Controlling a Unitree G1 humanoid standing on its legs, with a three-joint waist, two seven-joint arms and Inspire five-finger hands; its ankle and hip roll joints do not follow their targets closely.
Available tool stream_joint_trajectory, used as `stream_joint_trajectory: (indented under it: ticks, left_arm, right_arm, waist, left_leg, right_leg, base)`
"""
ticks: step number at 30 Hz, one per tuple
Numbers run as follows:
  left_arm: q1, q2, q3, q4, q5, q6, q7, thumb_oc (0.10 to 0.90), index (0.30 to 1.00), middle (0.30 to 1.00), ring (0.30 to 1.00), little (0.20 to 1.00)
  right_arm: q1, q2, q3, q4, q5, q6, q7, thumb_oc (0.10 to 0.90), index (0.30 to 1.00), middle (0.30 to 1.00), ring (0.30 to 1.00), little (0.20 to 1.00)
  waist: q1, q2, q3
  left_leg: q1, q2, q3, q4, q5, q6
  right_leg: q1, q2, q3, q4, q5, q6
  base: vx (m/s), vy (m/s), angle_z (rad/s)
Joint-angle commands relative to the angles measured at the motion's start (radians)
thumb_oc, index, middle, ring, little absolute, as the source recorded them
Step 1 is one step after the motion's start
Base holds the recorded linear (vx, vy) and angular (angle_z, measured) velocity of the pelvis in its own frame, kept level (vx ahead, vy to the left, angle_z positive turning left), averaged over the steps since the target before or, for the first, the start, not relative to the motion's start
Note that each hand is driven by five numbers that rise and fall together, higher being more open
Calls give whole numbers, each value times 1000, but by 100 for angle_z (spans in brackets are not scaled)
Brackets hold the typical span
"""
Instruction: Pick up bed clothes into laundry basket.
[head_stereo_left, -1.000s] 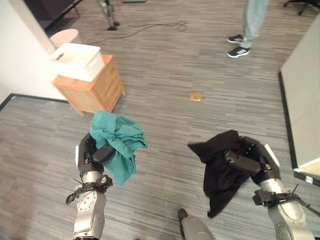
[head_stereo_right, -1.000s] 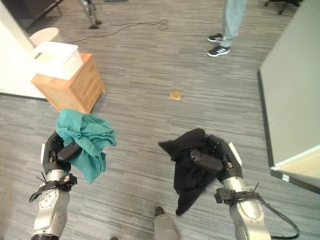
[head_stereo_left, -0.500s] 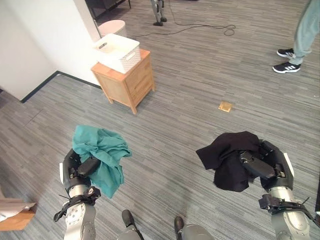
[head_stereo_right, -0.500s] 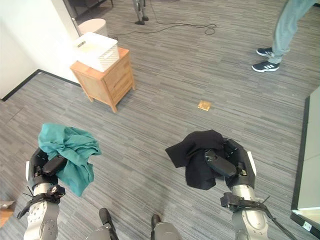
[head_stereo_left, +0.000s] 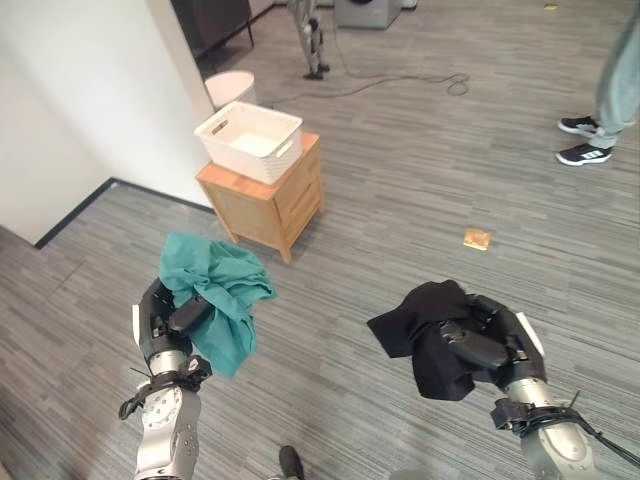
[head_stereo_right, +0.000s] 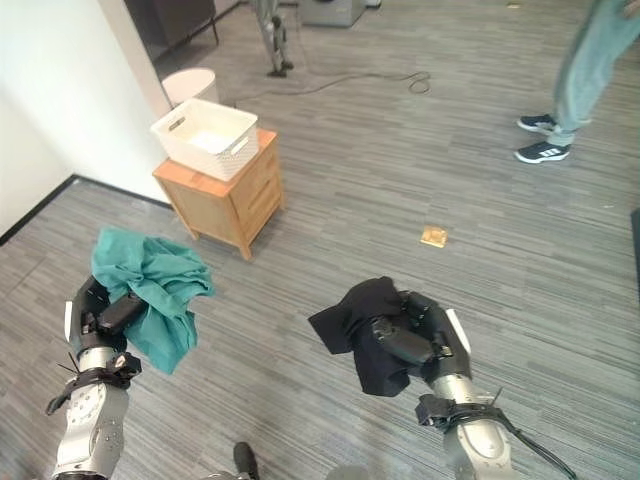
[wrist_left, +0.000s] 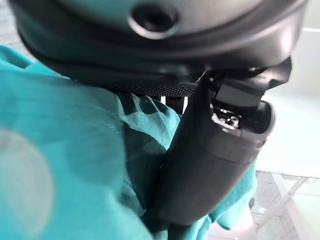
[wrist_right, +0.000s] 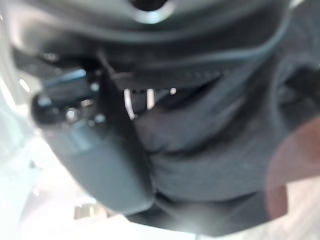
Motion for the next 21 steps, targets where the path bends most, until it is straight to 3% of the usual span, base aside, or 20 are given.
stream_joint_trajectory:
  ticks: [1, 3, 4, 5, 6, 7, 9, 12, 14, 16, 17, 18, 19, 20, 21]
  left_arm:
    - [-93, 99, 54, -169, 73, -124, -32, 400, 300, 300, 300, 300]
    - [-124, 77, -3, -158, 48, -113, -68, 400, 300, 300, 300, 300]
    - [-159, 53, -70, -145, 31, -98, -94, 400, 300, 300, 300, 300]
    - [-181, 42, -103, -130, 21, -93, -109, 400, 300, 300, 300, 300]
    - [-184, 41, -105, -126, 20, -94, -110, 400, 300, 300, 300, 300]
    - [-225, 24, -174, -118, 20, -82, -138, 400, 300, 300, 300, 300]
    - [-242, 14, -202, -107, 18, -82, -155, 400, 300, 300, 300, 300]
    - [-238, -10, -235, -105, 6, -75, -181, 400, 300, 300, 300, 300]
    - [-221, -15, -235, -107, 3, -66, -183, 400, 300, 300, 300, 300]
    - [-196, -27, -231, -105, -16, -65, -192, 400, 300, 300, 300, 300]
    - [-178, -35, -223, -106, -37, -70, -189, 400, 300, 300, 300, 300]
    - [-178, -35, -222, -107, -37, -70, -189, 400, 300, 300, 300, 300]
    - [-140, -42, -202, -122, -72, -66, -199, 400, 300, 300, 300, 300]
    - [-124, -37, -181, -127, -65, -62, -187, 400, 300, 300, 300, 300]
    - [-124, -37, -182, -129, -64, -61, -187, 400, 300, 300, 300, 300]
  right_arm:
    - [-158, -43, -89, -113, -19, -92, 7, 400, 300, 300, 300, 300]
    - [-150, -52, -107, -115, -29, -84, 13, 400, 300, 300, 300, 300]
    - [-150, -46, -104, -109, -14, -87, 12, 400, 300, 300, 300, 300]
    - [-147, -44, -98, -107, -13, -88, 12, 400, 300, 300, 300, 300]
    - [-147, -44, -100, -106, -13, -88, 12, 400, 300, 300, 300, 300]
    - [-133, -38, -89, -107, -8, -86, 22, 400, 300, 300, 300, 300]
    - [-130, -36, -84, -101, -2, -83, 28, 400, 300, 300, 300, 300]
    - [-133, -54, -71, -85, -12, -80, 35, 400, 300, 300, 300, 300]
    - [-132, -58, -71, -81, 1, -77, 35, 400, 300, 300, 300, 300]
    - [-150, -74, -62, -68, 9, -79, 37, 400, 300, 300, 300, 300]
    - [-161, -91, -62, -70, 18, -85, 35, 400, 300, 300, 300, 300]
    - [-162, -92, -61, -69, 19, -85, 36, 400, 300, 300, 300, 300]
    - [-158, -100, -75, -85, 61, -90, 40, 400, 300, 300, 300, 300]
    - [-135, -110, -100, -91, 74, -96, 39, 400, 300, 300, 300, 300]
    - [-134, -109, -101, -92, 74, -96, 39, 400, 300, 300, 300, 300]
  waist:
    - [-27, -25, 43]
    - [-73, -16, 61]
    - [-111, -19, 68]
    - [-128, -23, 69]
    - [-129, -18, 70]
    - [-166, -22, 69]
    - [-179, -21, 68]
    - [-172, -23, 61]
    - [-159, -16, 48]
    - [-150, -8, 47]
    - [-141, -5, 54]
    - [-144, -7, 51]
    - [-126, -27, 56]
    - [-89, -72, 74]
    - [-88, -71, 77]
  left_leg:
    - [33, 82, 23, 25, 3, -90]
    - [95, 61, 18, -24, -24, -87]
    - [147, 36, 7, -55, -45, -90]
    - [183, 22, 3, -75, -59, -91]
    - [185, 26, 0, -74, -64, -91]
    - [217, 10, -27, -75, -90, -96]
    - [239, 8, -49, -75, -103, -97]
    - [279, 5, -84, -72, -99, -104]
    - [286, 20, -116, -15, -94, -119]
    - [266, 53, -130, 98, -48, -150]
    - [234, 79, -153, 201, 14, -171]
    - [227, 77, -156, 203, 17, -172]
    - [134, 113, -180, 431, 131, -201]
    - [45, 136, -179, 605, 205, -212]
    - [42, 140, -180, 615, 201, -212]
  right_leg:
    - [99, -19, -1, -374, 390, 53]
    - [16, 53, 22, -440, 305, 68]
    - [-47, 119, 40, -566, 277, 80]
    - [-83, 144, 26, -626, 291, 87]
    - [-75, 145, 21, -635, 292, 89]
    - [-93, 168, 45, -700, 309, 98]
    - [-90, 172, 46, -727, 318, 102]
    - [-72, 173, 28, -703, 338, 102]
    - [-53, 174, -8, -669, 327, 82]
    - [-26, 189, -19, -628, 303, 47]
    - [6, 204, -22, -618, 281, 20]
    - [3, 202, -24, -621, 286, 18]
    - [77, 214, -34, -635, 249, -34]
    - [154, 226, -16, -649, 212, -82]
    - [155, 228, -16, -647, 211, -83]
  base:
    - [359, 179, -27]
    - [391, 107, 10]
    - [547, 78, 27]
    - [443, 51, 28]
    - [413, -21, 43]
    - [262, -26, 63]
    - [356, -77, 118]
    - [295, -158, 81]
    - [251, -244, 12]
    - [179, -232, 17]
    - [141, -203, 32]
    - [236, -366, 31]
    - [338, -595, 26]
    - [339, -587, 20]
    - [249, -445, 16]
